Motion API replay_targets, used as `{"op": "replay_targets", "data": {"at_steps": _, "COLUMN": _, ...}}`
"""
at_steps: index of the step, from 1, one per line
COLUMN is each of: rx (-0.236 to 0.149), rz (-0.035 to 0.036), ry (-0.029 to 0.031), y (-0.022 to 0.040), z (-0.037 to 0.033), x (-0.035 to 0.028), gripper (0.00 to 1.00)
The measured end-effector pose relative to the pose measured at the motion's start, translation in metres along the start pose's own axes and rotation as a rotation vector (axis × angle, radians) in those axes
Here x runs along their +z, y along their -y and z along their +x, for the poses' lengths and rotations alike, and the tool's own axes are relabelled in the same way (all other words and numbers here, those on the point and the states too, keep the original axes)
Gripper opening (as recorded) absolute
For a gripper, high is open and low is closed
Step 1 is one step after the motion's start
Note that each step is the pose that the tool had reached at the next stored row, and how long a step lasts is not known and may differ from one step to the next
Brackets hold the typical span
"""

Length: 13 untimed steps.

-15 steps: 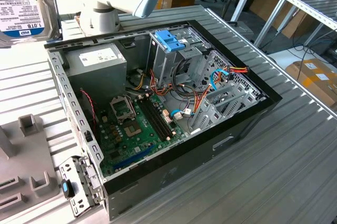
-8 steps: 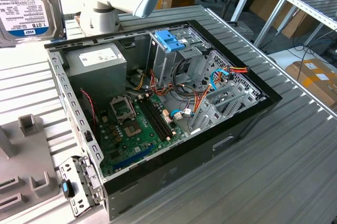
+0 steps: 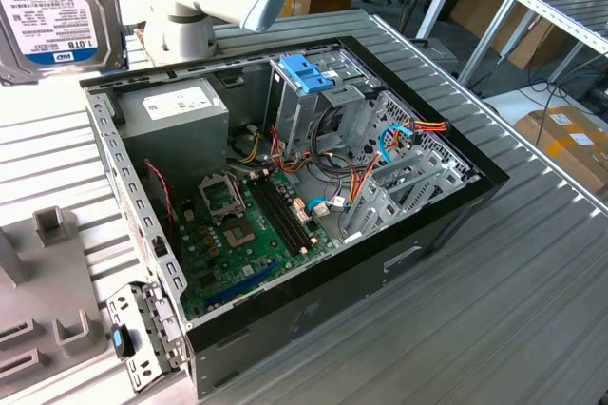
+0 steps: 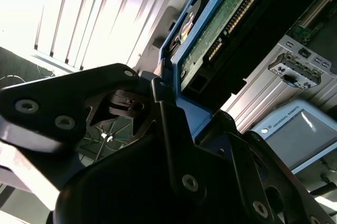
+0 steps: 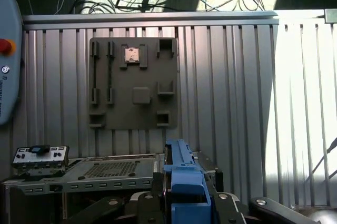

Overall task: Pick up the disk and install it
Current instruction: 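Pick up the disk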

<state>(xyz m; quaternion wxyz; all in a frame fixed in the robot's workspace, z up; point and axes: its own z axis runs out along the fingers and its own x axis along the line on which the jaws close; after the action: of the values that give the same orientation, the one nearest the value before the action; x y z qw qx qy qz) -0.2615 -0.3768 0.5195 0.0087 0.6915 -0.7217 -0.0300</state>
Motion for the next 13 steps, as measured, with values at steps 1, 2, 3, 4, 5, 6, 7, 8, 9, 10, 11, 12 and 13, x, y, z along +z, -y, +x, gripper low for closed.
{"op": "replay_targets", "data": {"at_steps": 1, "rx": 0.000, "rz": 0.0000, "ry": 0.0000, "y": 0.0017, "z": -0.0001, "x": -0.0001, "gripper": 0.37}}
{"op": "replay_targets", "data": {"at_steps": 2, "rx": 0.000, "rz": 0.0000, "ry": 0.0000, "y": 0.0033, "z": -0.0001, "x": -0.0002, "gripper": 0.37}}
{"op": "replay_targets", "data": {"at_steps": 3, "rx": 0.000, "rz": 0.0000, "ry": 0.0000, "y": 0.0048, "z": -0.0002, "x": -0.0003, "gripper": 0.37}}
{"op": "replay_targets", "data": {"at_steps": 4, "rx": 0.000, "rz": 0.0000, "ry": 0.0000, "y": 0.0058, "z": -0.0002, "x": -0.0003, "gripper": 0.37}}
{"op": "replay_targets", "data": {"at_steps": 5, "rx": 0.000, "rz": 0.0000, "ry": 0.0000, "y": 0.0066, "z": -0.0003, "x": -0.0003, "gripper": 0.37}}
{"op": "replay_targets", "data": {"at_steps": 6, "rx": 0.000, "rz": 0.0000, "ry": 0.0000, "y": 0.0074, "z": -0.0003, "x": -0.0004, "gripper": 0.37}}
{"op": "replay_targets", "data": {"at_steps": 7, "rx": 0.000, "rz": 0.0000, "ry": 0.0000, "y": 0.0082, "z": -0.0004, "x": -0.0005, "gripper": 0.37}}
{"op": "replay_targets", "data": {"at_steps": 8, "rx": 0.000, "rz": 0.0000, "ry": 0.0000, "y": 0.0091, "z": -0.0004, "x": -0.0005, "gripper": 0.37}}
{"op": "replay_targets", "data": {"at_steps": 9, "rx": 0.000, "rz": 0.0000, "ry": 0.0000, "y": 0.0102, "z": -0.0004, "x": -0.0005, "gripper": 0.37}}
{"op": "replay_targets", "data": {"at_steps": 10, "rx": 0.000, "rz": 0.0000, "ry": 0.0000, "y": 0.0109, "z": -0.0005, "x": -0.0006, "gripper": 0.37}}
{"op": "replay_targets", "data": {"at_steps": 11, "rx": 0.000, "rz": 0.0000, "ry": 0.0000, "y": 0.0120, "z": -0.0005, "x": -0.0007, "gripper": 0.37}}
{"op": "replay_targets", "data": {"at_steps": 12, "rx": 0.000, "rz": 0.0000, "ry": 0.0000, "y": 0.0143, "z": -0.0006, "x": -0.0008, "gripper": 0.37}}
{"op": "replay_targets", "data": {"at_steps": 13, "rx": 0.000, "rz": 0.0000, "ry": 0.0000, "y": 0.0162, "z": -0.0007, "x": -0.0009, "gripper": 0.37}}
